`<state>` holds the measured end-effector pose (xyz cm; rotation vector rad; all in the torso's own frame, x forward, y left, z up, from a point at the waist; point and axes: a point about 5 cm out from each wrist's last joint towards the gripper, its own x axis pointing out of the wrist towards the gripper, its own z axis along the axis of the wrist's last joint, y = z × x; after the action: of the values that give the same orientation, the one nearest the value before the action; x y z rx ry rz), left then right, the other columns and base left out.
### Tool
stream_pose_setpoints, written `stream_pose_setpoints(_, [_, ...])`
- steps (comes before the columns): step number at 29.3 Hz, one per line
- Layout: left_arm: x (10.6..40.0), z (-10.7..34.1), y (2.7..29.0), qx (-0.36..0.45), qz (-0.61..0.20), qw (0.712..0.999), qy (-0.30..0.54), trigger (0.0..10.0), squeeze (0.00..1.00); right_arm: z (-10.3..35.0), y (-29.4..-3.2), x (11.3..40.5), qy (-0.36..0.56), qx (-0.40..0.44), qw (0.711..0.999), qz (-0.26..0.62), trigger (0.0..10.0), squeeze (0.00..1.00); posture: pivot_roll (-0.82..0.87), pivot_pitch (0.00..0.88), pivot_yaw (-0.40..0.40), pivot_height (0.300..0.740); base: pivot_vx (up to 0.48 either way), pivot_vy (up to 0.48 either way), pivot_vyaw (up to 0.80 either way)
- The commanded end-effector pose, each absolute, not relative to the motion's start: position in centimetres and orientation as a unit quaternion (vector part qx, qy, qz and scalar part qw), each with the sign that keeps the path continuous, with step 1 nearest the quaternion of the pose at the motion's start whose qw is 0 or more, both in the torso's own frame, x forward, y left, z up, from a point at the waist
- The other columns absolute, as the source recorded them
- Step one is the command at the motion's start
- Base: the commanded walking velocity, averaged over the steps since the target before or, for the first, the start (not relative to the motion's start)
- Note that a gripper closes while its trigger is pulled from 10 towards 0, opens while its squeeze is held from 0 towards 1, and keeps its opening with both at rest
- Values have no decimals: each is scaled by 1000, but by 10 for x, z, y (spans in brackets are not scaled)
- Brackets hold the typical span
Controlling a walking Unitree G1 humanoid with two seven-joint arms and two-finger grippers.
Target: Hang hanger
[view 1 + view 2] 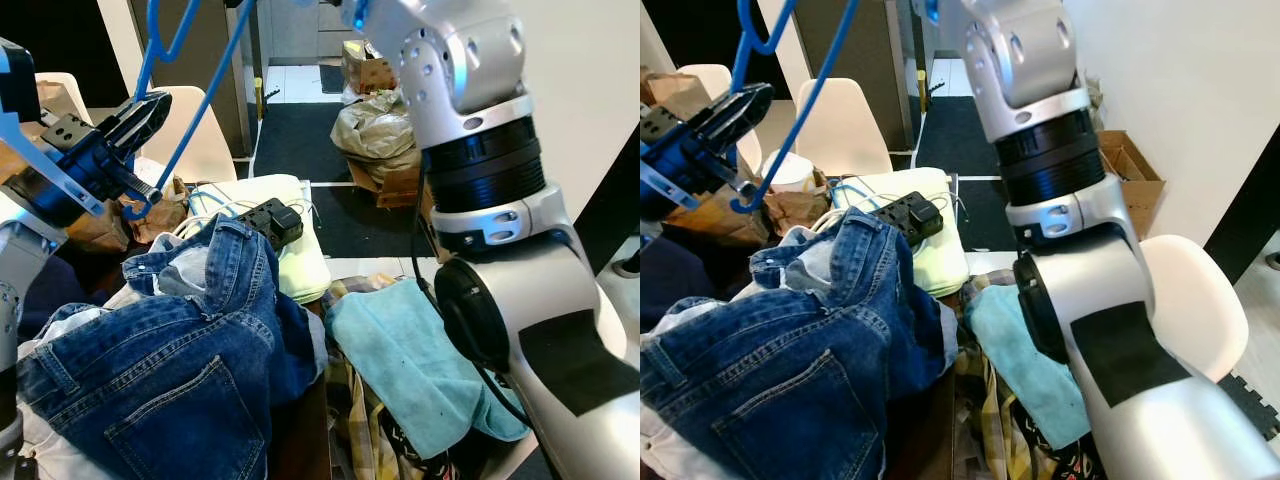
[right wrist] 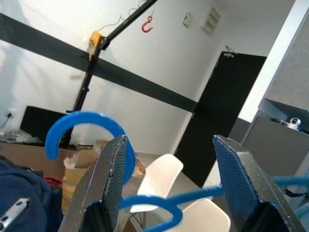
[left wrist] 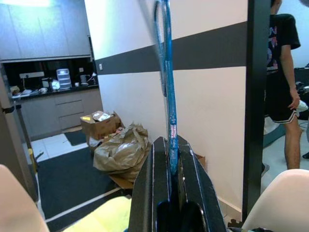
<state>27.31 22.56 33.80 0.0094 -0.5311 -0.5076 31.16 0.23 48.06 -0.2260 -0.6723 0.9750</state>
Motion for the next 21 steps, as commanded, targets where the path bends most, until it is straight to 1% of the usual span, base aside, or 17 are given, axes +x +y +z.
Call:
stream_pose_setpoints(1, [272,338,224,-1,-248,933,-262,10000,0,486,4,309,-323,-95,822,458,10000,0,-33,55,16,740,0,0,0])
stream_pose_setpoints(7, [272,336,217,11,-263,931,-254,10000,0,486,5,309,-324,-90,823,458,10000,0,-34,55,20,740,0,0,0])
stream_pose_setpoints(12, [270,338,206,33,-291,926,-240,10000,0,487,8,309,-323,-77,826,456,10000,0,-19,53,34,740,0,0,0])
stream_pose_setpoints(18, [269,338,202,37,-298,925,-234,10000,0,486,8,307,-325,-71,825,457,10000,0,-18,53,36,740,0,0,0])
stream_pose_setpoints(19, [268,336,198,53,-317,920,-223,10000,0,479,5,309,-318,-54,826,462,10000,0,-15,48,37,740,0,0,0])
stream_pose_setpoints(20, [264,334,197,85,-346,912,-204,10000,0,463,1,317,-303,-71,831,461,10000,0,-8,40,37,740,0,0,0])
stream_pose_setpoints(21, [264,334,197,85,-346,912,-204,10000,0,463,1,317,-303,-71,831,461,10000,0,-8,40,37,740,0,0,0])
